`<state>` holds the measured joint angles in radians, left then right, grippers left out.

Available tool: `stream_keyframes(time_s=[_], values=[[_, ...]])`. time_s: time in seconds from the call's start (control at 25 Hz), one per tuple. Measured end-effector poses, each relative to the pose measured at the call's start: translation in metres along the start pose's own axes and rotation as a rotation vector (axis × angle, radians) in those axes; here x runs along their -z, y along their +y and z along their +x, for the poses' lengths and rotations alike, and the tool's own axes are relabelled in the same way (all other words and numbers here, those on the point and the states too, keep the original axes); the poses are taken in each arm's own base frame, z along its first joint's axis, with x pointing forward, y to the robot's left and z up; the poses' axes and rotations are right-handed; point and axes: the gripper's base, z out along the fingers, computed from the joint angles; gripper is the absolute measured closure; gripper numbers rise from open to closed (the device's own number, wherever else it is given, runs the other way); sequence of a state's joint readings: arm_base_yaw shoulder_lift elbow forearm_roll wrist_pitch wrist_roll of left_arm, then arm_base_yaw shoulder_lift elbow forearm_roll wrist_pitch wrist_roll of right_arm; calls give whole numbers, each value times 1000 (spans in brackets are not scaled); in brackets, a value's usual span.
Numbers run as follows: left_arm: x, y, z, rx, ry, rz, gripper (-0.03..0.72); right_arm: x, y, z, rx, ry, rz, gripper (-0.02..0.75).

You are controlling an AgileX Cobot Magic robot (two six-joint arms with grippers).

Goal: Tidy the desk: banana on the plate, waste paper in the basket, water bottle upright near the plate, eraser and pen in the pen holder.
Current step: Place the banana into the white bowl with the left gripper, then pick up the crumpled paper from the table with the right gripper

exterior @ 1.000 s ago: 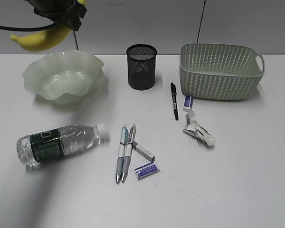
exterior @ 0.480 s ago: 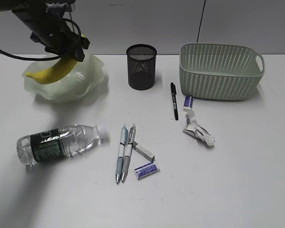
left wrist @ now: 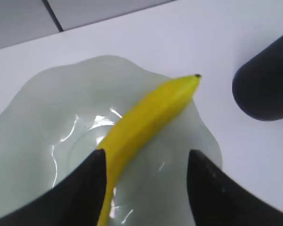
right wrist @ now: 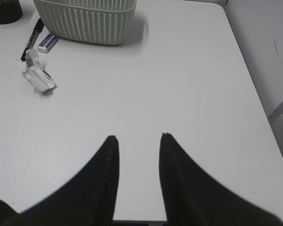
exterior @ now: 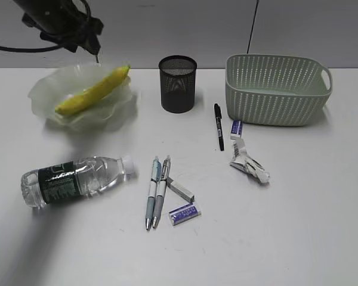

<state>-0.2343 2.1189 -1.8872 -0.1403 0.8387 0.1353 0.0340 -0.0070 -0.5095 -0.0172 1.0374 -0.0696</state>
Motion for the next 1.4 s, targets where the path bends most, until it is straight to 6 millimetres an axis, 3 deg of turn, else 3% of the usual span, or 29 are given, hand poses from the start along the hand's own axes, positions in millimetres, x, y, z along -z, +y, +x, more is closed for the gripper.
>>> stream_keyframes(time_s=[0.28, 0.44, 0.56, 0.68, 0.84, 0.96, 1.12, 1.4], values=[[86, -5, 3, -48, 93, -41, 277, 0, 0, 0, 0, 0, 0, 493], [153, -3, 7, -55, 63, -141, 309, 0, 0, 0, 0, 0, 0, 494], [216, -2, 10, -33, -65, -203, 330, 0, 0, 0, 0, 0, 0, 494], [284, -8, 25, -24, -211, -224, 335, 0, 0, 0, 0, 0, 0, 494], [349, -20, 69, -18, -328, -210, 346, 0, 0, 0, 0, 0, 0, 494], [372, -28, 114, -9, -352, -167, 353, 0, 0, 0, 0, 0, -1, 494], [381, -36, 188, -3, -349, -137, 353, 0, 1, 0, -9, -1, -15, 494], [343, -37, 307, -2, -315, -138, 354, 0, 1, 0, -9, -1, -15, 494]])
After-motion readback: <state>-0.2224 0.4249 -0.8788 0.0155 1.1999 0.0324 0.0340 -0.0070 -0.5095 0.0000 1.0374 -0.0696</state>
